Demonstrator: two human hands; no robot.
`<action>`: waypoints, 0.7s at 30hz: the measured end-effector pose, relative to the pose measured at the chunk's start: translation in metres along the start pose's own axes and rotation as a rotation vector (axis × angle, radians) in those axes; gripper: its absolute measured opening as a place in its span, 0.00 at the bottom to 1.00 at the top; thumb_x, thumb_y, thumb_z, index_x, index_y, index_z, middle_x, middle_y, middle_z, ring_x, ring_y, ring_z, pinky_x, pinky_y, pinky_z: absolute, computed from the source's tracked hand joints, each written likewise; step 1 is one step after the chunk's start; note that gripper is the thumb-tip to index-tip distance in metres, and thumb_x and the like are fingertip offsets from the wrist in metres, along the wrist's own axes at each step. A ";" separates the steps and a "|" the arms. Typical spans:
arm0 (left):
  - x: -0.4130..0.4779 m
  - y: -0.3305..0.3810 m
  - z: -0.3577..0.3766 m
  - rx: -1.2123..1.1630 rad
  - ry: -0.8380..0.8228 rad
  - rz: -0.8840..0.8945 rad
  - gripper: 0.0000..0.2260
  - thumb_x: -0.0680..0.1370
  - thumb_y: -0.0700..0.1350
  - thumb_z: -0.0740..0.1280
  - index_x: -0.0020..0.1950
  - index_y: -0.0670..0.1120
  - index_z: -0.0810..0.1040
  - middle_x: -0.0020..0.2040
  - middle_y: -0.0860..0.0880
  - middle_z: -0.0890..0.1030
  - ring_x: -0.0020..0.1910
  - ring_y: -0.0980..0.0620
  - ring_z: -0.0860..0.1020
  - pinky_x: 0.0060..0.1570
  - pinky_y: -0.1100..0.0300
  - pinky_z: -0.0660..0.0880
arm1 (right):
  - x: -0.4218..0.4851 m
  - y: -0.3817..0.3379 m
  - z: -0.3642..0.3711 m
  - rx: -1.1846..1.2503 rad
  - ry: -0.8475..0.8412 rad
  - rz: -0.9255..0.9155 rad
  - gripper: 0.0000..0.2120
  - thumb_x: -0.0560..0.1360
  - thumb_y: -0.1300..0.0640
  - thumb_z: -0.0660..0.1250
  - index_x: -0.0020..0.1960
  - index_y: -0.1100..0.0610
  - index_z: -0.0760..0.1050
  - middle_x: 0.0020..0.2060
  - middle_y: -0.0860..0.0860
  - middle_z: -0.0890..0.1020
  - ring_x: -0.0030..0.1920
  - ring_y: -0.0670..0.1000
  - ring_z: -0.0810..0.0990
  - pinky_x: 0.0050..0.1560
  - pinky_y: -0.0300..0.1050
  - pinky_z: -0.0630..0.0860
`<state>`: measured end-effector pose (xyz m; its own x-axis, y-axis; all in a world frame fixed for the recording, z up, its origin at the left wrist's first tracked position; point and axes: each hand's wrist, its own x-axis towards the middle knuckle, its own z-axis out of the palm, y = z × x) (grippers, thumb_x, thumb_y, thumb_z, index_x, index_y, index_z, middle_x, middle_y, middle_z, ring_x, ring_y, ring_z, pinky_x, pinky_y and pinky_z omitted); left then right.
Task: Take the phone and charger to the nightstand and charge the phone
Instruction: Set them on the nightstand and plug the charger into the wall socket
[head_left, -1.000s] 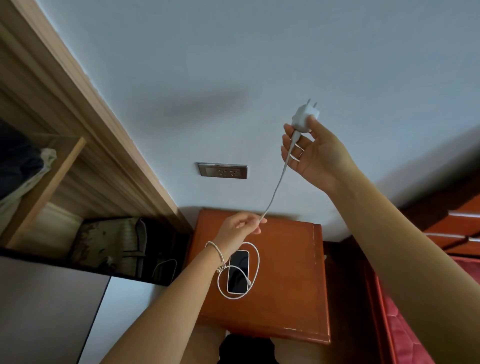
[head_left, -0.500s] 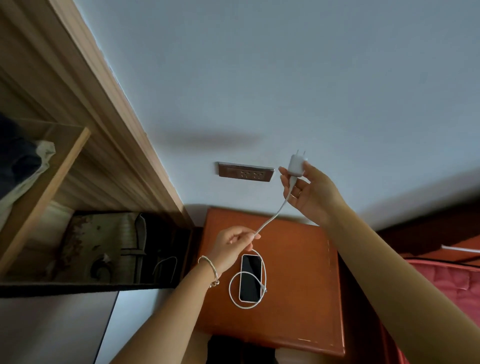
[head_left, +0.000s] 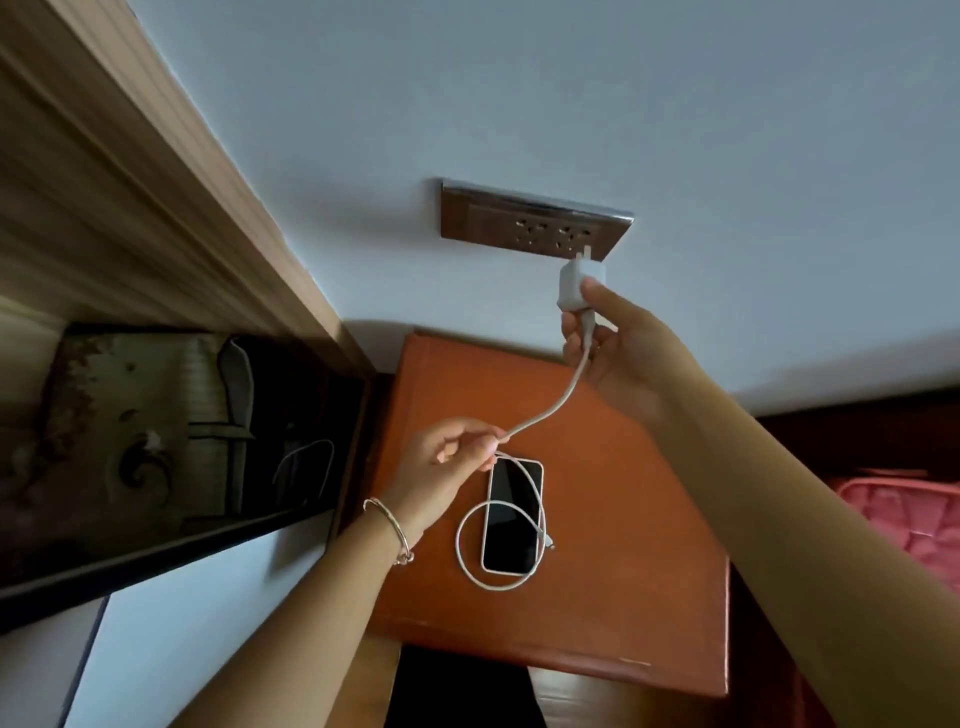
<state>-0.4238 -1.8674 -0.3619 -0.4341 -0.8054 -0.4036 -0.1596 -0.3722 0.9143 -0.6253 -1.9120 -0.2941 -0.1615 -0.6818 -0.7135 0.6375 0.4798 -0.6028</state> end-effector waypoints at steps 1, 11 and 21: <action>0.004 -0.004 -0.001 -0.010 0.002 -0.002 0.05 0.75 0.38 0.66 0.48 0.43 0.82 0.33 0.58 0.82 0.37 0.62 0.79 0.43 0.69 0.75 | 0.005 0.002 0.000 -0.011 0.000 -0.016 0.08 0.76 0.56 0.67 0.45 0.61 0.76 0.29 0.51 0.79 0.29 0.44 0.79 0.28 0.35 0.75; 0.012 -0.032 -0.001 -0.096 0.039 -0.011 0.07 0.75 0.41 0.68 0.46 0.53 0.83 0.41 0.51 0.83 0.45 0.51 0.81 0.52 0.56 0.79 | 0.019 0.012 0.003 -0.111 -0.048 -0.136 0.13 0.79 0.52 0.60 0.56 0.61 0.73 0.38 0.52 0.84 0.31 0.45 0.82 0.24 0.34 0.70; 0.011 -0.030 -0.005 -0.144 0.027 0.012 0.08 0.69 0.49 0.69 0.46 0.50 0.83 0.38 0.54 0.83 0.43 0.53 0.81 0.53 0.55 0.79 | 0.021 0.014 0.005 -0.213 -0.099 -0.248 0.12 0.80 0.48 0.58 0.52 0.57 0.73 0.42 0.50 0.86 0.34 0.45 0.83 0.23 0.34 0.66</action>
<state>-0.4197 -1.8676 -0.3942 -0.4114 -0.8216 -0.3947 -0.0244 -0.4230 0.9058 -0.6155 -1.9221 -0.3156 -0.2116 -0.8372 -0.5043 0.4148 0.3903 -0.8220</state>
